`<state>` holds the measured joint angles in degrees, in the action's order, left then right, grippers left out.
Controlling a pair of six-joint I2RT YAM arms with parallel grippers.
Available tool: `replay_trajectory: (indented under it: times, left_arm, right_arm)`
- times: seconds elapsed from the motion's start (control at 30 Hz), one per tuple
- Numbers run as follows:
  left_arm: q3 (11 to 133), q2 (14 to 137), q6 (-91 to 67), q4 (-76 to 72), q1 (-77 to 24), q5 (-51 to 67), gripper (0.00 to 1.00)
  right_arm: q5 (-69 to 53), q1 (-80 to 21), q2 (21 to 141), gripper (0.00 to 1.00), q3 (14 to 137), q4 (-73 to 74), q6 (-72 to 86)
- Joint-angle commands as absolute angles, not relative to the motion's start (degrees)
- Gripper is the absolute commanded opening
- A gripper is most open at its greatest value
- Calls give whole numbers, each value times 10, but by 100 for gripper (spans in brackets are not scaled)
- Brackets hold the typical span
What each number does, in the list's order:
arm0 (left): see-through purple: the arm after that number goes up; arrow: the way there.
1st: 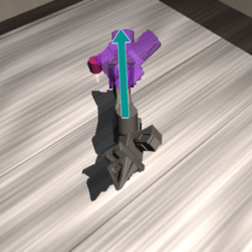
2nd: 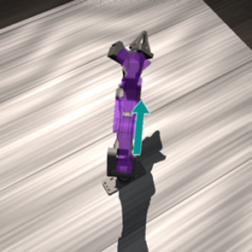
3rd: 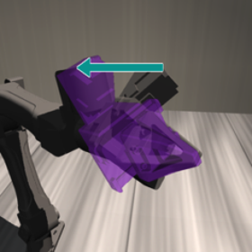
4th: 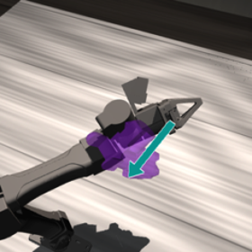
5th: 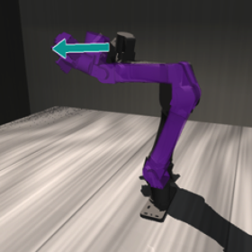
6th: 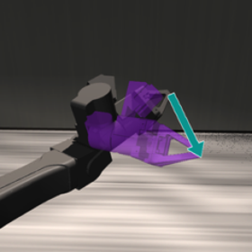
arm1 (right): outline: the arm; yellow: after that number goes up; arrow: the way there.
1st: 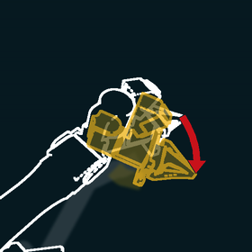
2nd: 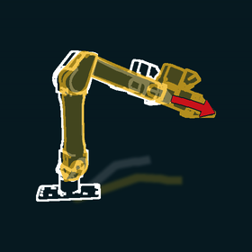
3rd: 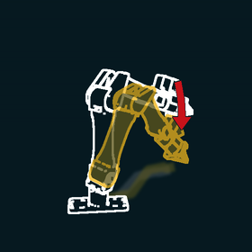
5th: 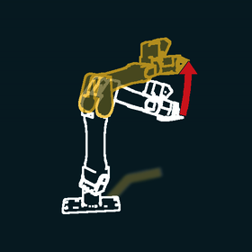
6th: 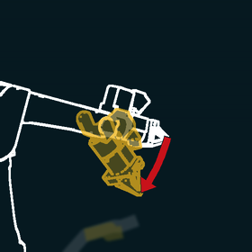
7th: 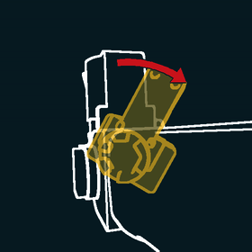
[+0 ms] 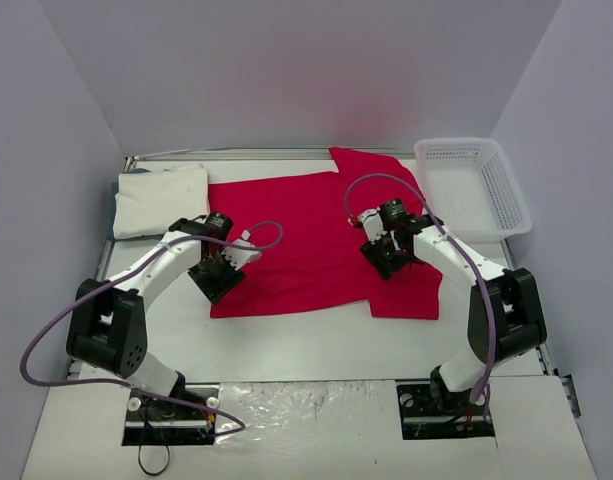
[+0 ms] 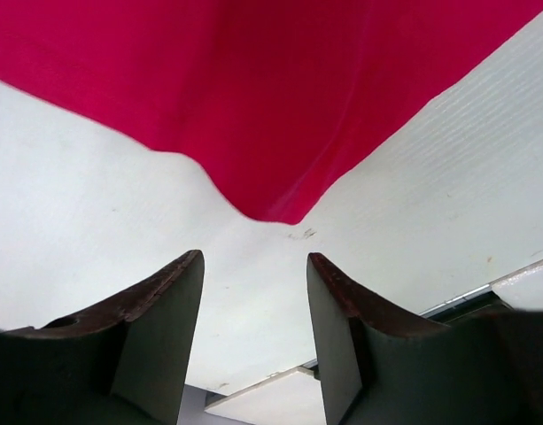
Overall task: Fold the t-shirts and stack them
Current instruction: Flatten out the tshirt
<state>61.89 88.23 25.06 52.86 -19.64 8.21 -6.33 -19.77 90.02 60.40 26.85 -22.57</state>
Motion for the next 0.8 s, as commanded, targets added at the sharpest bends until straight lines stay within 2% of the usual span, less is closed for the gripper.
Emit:
replay_trajectory:
  times: [0.0,0.1,0.2,0.3,0.33,0.37,0.77]
  left_arm:
    - [650,840,254,564,-195,53,49]
    - [643,811,248,540,-195,38,48]
    - [630,783,226,503,-195,34,47]
    - [622,768,215,476,-195,38,45]
    - [618,765,214,472,-194,36,45]
    - [615,764,213,468,-194,21,45]
    - [593,715,205,440,-181,-22,44]
  right_arm:
    - [-58,-187,899,46,595,272,-225]
    - [-53,-183,894,42,588,272,-233]
    - [-43,-173,897,31,582,274,-236]
    - [-47,-172,918,17,591,285,-243]
    - [-44,-172,924,7,595,287,-243]
    - [-44,-172,939,2,600,289,-243]
    - [-90,-199,1026,0,625,288,-249]
